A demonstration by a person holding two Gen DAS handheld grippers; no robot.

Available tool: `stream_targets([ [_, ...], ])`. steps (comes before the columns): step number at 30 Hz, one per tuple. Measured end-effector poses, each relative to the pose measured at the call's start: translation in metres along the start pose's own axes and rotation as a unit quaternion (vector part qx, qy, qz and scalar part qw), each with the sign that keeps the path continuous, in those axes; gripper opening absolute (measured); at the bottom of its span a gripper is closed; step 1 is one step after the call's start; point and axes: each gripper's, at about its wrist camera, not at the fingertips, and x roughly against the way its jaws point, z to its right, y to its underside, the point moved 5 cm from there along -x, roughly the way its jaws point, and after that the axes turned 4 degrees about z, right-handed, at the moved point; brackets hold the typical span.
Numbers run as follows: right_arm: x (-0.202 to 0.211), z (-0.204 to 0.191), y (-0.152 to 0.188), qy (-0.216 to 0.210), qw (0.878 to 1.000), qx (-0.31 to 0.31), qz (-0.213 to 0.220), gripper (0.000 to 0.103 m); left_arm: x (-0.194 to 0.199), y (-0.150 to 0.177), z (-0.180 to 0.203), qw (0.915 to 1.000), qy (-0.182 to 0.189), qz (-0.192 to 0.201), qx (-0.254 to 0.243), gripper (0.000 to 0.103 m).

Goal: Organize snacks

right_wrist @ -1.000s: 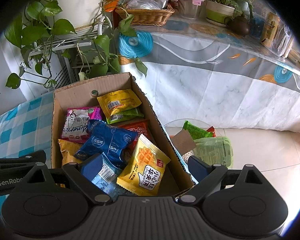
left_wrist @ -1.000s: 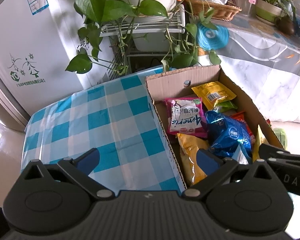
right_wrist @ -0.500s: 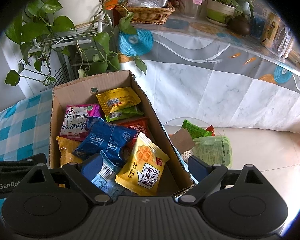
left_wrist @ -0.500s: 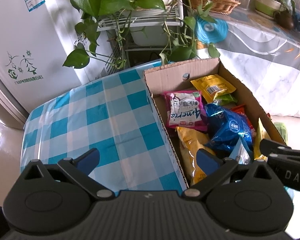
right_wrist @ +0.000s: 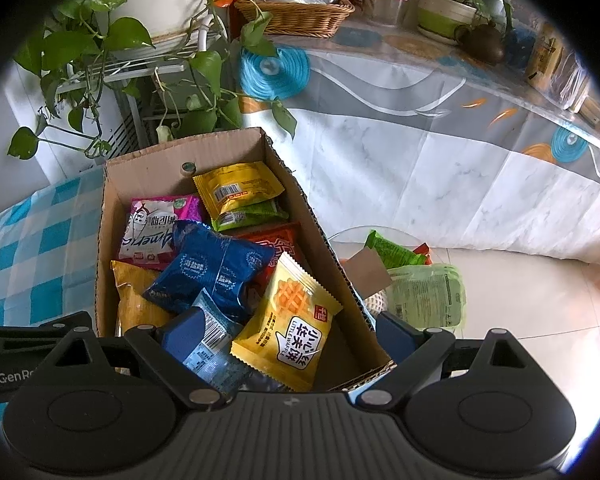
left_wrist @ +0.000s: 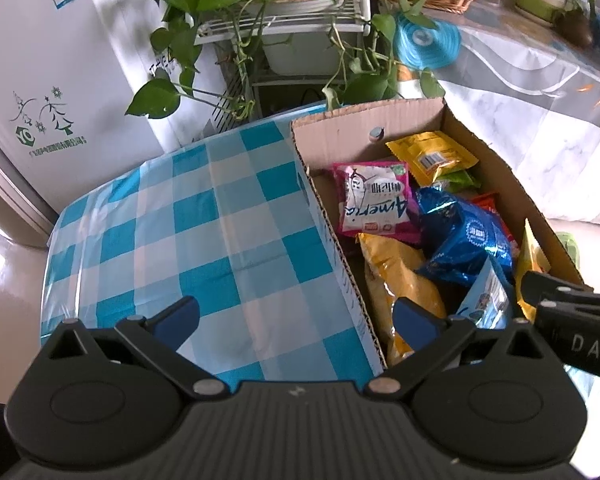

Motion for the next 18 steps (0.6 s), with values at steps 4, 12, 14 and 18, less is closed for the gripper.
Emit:
stream_targets([
  [4,0.0015,-0.0012,0.0009,0.002,1.000,0.003,0.004,0.096,-0.0006,0.0014,-0.0016,1.0000,0.005,-0.005,0.002,0.102],
  [12,0.0053,-0.0016,0.0045,0.000,1.000,0.001,0.008,0.096,0.0010,0.0047,-0.0029,0.9999,0.008,-0.007,-0.001,0.102],
  [14,0.0047,-0.0016,0.0059,-0.001,1.000,0.002,0.006,0.096,0.0005,0.0060,-0.0026,0.9999,0.007,-0.010,-0.002,0.102],
  [18,0.0029,-0.0019,0.0077,0.003,1.000,0.005,0.000,0.096,-0.0018,0.0081,-0.0017,0.9998,0.007,-0.016,0.000,0.102],
])
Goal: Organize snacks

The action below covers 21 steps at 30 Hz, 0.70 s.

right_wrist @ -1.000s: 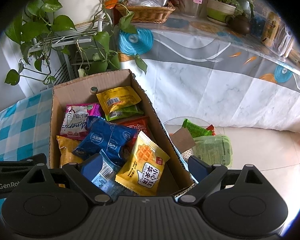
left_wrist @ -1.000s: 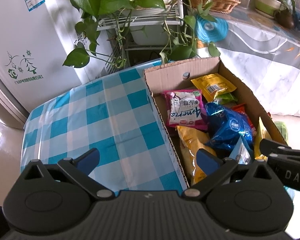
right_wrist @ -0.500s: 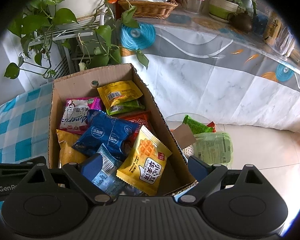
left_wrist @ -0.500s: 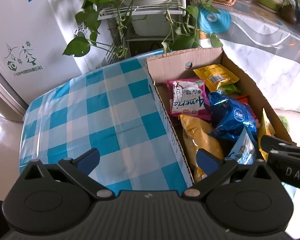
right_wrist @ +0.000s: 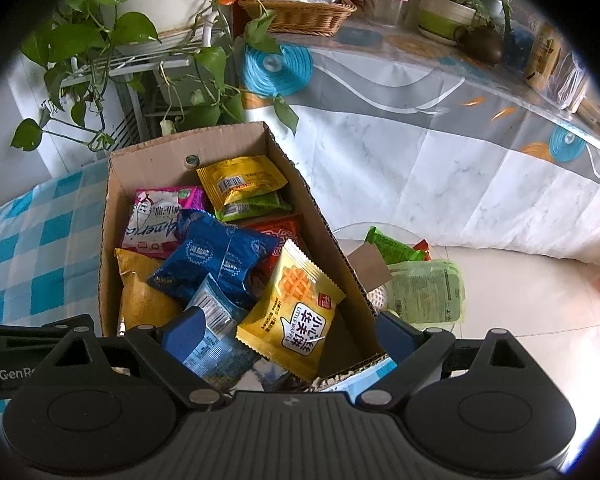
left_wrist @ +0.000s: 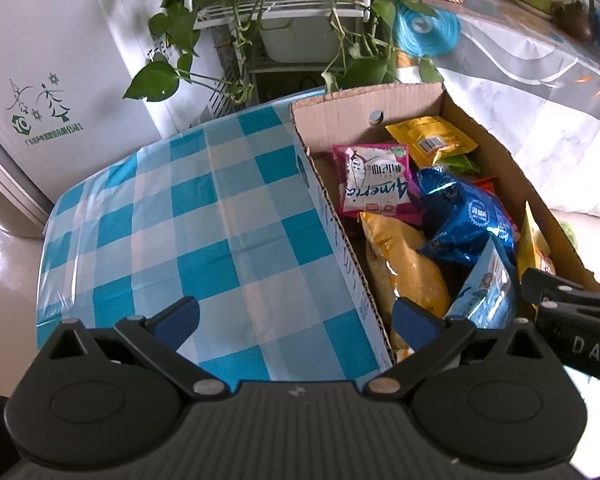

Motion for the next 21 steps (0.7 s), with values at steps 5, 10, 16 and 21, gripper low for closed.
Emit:
stream_targets([
  [5,-0.002,-0.001,0.001,0.006,1.000,0.004,-0.007,0.096,-0.004,0.002,0.002,0.9999,0.000,-0.010,0.001,0.102],
  [10,-0.004,0.005,0.002,0.015,1.000,-0.002,-0.013,0.096,-0.008,0.000,0.009,0.9999,0.005,-0.014,0.006,0.102],
  [16,-0.007,0.014,-0.001,0.023,1.000,-0.008,-0.015,0.096,-0.013,-0.002,0.019,0.9997,0.001,-0.020,0.013,0.102],
  [21,-0.011,0.018,-0.003,0.023,1.000,-0.010,-0.016,0.096,-0.016,-0.005,0.023,0.9995,-0.004,-0.023,0.019,0.102],
])
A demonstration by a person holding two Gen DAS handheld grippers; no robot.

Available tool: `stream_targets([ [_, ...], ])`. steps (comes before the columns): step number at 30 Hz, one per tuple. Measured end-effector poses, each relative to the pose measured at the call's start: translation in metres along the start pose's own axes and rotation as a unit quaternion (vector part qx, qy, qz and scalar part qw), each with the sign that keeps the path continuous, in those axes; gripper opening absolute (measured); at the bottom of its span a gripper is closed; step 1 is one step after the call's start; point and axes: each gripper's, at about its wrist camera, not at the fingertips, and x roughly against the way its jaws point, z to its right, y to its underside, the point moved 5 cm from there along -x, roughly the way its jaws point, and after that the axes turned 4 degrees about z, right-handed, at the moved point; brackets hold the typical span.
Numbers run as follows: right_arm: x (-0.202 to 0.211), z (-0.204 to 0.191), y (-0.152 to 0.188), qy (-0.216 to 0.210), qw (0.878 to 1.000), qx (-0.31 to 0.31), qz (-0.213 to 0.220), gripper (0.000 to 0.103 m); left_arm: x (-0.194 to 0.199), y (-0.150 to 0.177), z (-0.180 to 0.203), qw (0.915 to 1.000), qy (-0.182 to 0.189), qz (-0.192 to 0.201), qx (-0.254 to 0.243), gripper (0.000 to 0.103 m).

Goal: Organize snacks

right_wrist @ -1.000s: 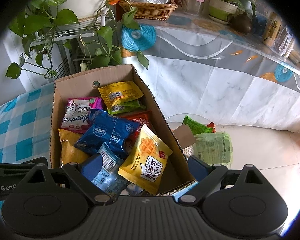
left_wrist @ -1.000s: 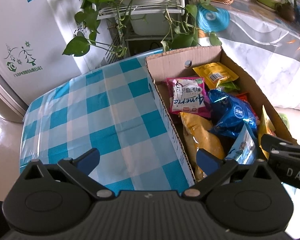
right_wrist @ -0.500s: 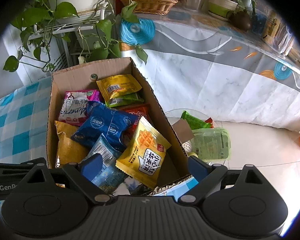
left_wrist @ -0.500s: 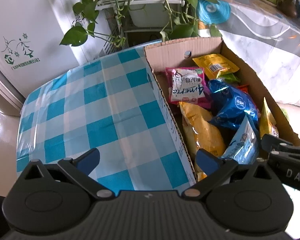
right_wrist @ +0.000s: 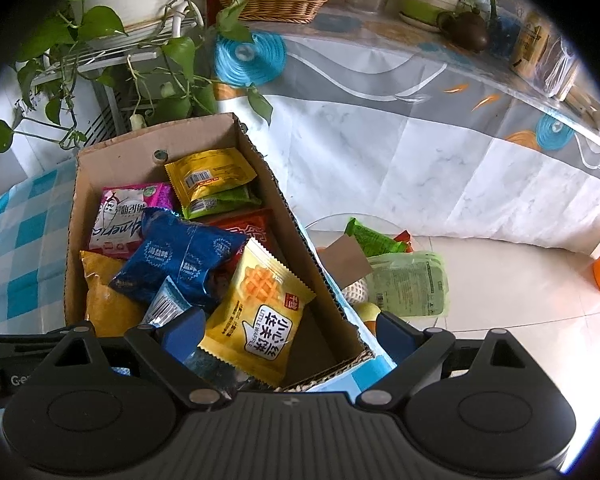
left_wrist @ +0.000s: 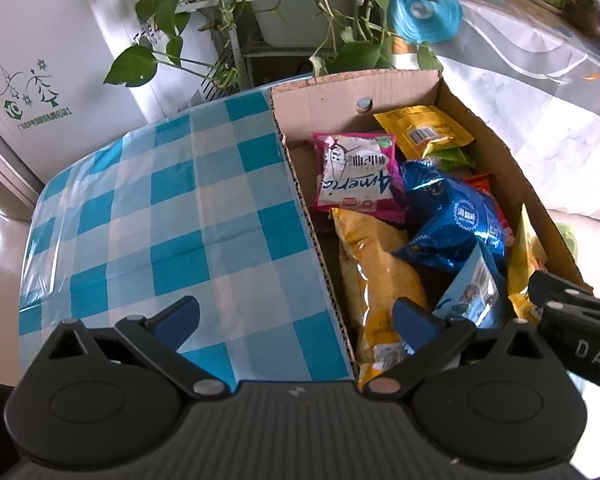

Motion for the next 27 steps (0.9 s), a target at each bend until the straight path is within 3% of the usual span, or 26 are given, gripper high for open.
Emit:
stream_targets([
  [18,-0.006,0.008,-0.004,0.000,1.000,-0.003,-0.002,0.096,-0.004,0.000,0.008,1.0000,-0.005,-0.003,0.008,0.102],
  [27,0.007,-0.011,-0.009,-0.010,1.000,0.014,0.017,0.096,0.008,-0.003,-0.019,0.9998,-0.001,0.018,0.003,0.102],
])
